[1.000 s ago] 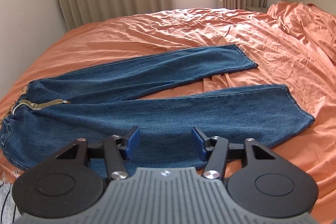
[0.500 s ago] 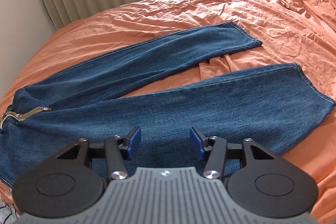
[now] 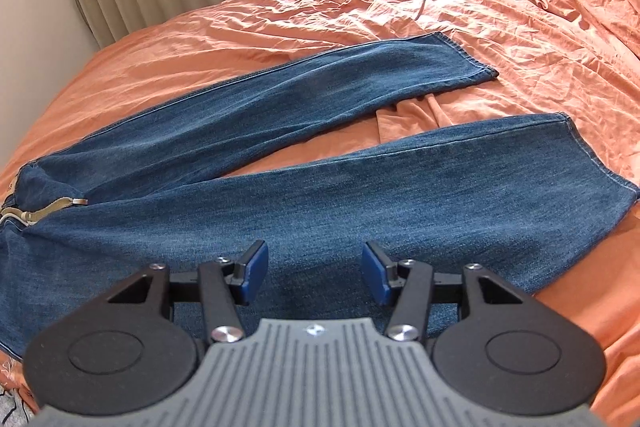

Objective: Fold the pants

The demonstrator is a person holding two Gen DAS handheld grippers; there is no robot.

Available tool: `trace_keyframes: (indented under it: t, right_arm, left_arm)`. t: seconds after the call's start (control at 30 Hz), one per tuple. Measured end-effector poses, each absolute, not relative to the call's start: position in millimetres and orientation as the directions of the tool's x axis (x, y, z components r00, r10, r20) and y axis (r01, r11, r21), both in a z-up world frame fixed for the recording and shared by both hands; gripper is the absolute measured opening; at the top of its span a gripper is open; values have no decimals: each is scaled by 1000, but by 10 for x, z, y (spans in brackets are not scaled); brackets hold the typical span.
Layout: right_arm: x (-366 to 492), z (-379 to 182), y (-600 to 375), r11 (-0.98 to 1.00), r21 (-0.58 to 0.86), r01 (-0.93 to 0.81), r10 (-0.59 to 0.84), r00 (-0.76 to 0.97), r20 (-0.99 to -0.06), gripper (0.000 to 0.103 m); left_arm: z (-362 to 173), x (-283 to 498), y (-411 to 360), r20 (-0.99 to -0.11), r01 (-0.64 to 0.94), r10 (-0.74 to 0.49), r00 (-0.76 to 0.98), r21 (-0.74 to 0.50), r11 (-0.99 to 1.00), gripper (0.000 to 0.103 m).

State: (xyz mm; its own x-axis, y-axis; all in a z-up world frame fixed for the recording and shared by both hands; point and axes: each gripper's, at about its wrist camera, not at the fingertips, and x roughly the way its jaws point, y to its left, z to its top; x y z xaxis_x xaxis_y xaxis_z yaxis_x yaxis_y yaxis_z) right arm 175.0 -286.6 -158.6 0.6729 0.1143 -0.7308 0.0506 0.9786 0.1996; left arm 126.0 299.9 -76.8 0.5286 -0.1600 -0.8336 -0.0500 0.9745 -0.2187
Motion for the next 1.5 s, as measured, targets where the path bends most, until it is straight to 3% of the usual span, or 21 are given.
trace_keyframes:
  t: [0.1,0.17,0.2,0.23,0.27,0.3,0.43,0.67,0.73,0.8,0.87,0.9,0.97,1.03,1.07,1.13,1.17,1.37,1.5]
  right_arm:
    - [1738,-1585,-2893,975,217,54,124,678,-725,50]
    - [1727,-1580,-2899,974,222,50,129,681,-721,50]
    - [1717,-1575,-2896,974,222,46,132,683,-719,50]
    - [1703,-1570,-2895,975,220,41,133,686,-715,50]
    - [1687,-1565,-2890,975,218,35,135,689,-712,50]
    - [1667,-1560,-2895,976,218,30,137,692,-708,51]
    - [1604,-1549,-2925,972,232,36,139,707,-694,54]
    - [1689,-1586,-2874,974,221,47,130,681,-720,58]
    - [1739,-1624,-2896,971,229,64,132,655,-744,58]
    - [1770,-1656,-2931,966,242,94,128,639,-759,59]
    - [1795,-1688,-2971,957,264,121,132,630,-765,59]
    - [1810,-1706,-2982,953,273,130,134,627,-767,59]
    - [1835,-1728,-2969,954,270,134,130,623,-771,59]
    - [1864,-1744,-2930,959,257,124,128,618,-776,59]
    - [1867,-1749,-2913,961,251,118,128,615,-778,59]
    - [1860,-1746,-2886,967,228,110,116,611,-783,59]
    - [1847,-1739,-2883,969,221,107,111,613,-782,59]
    - [1832,-1726,-2918,965,234,115,114,622,-775,59]
    - [1824,-1714,-2919,966,233,112,114,626,-772,59]
  left_arm:
    - [-553,1202,3060,-838,-85,-93,538,-164,983,0]
    - [-561,1201,3163,-822,-30,-185,538,-238,971,4]
    - [-589,1204,3211,-810,-18,-217,545,-270,963,23]
    - [-629,1212,3254,-800,-12,-234,552,-289,957,36]
    - [-672,1230,3280,-794,-4,-240,559,-292,956,61]
    - [-719,1247,3290,-789,4,-231,570,-279,960,67]
    - [-1014,1391,3331,-804,-12,-219,553,-271,963,67]
    - [-1331,1635,3419,-731,-60,-294,616,-415,908,67]
    - [-1418,1684,3384,-759,-43,-320,567,-416,909,55]
    - [-1448,1649,3379,-764,-23,-335,551,-415,909,54]
    - [-1459,1579,3422,-749,3,-404,525,-473,881,56]
    - [-1471,1541,3445,-744,9,-420,520,-487,874,64]
    - [-1548,1503,3494,-746,2,-434,504,-502,865,68]
    - [-1628,1483,3542,-740,-39,-451,499,-538,842,65]
    - [-1609,1469,3556,-744,-73,-426,514,-533,843,45]
    - [-1491,1440,3504,-753,-96,-389,531,-510,855,28]
    - [-1381,1417,3437,-779,-116,-322,538,-447,887,6]
    - [-718,1163,3388,-806,-137,-221,550,-347,928,2]
    - [-849,1172,3308,-908,-151,-59,415,-132,980,2]
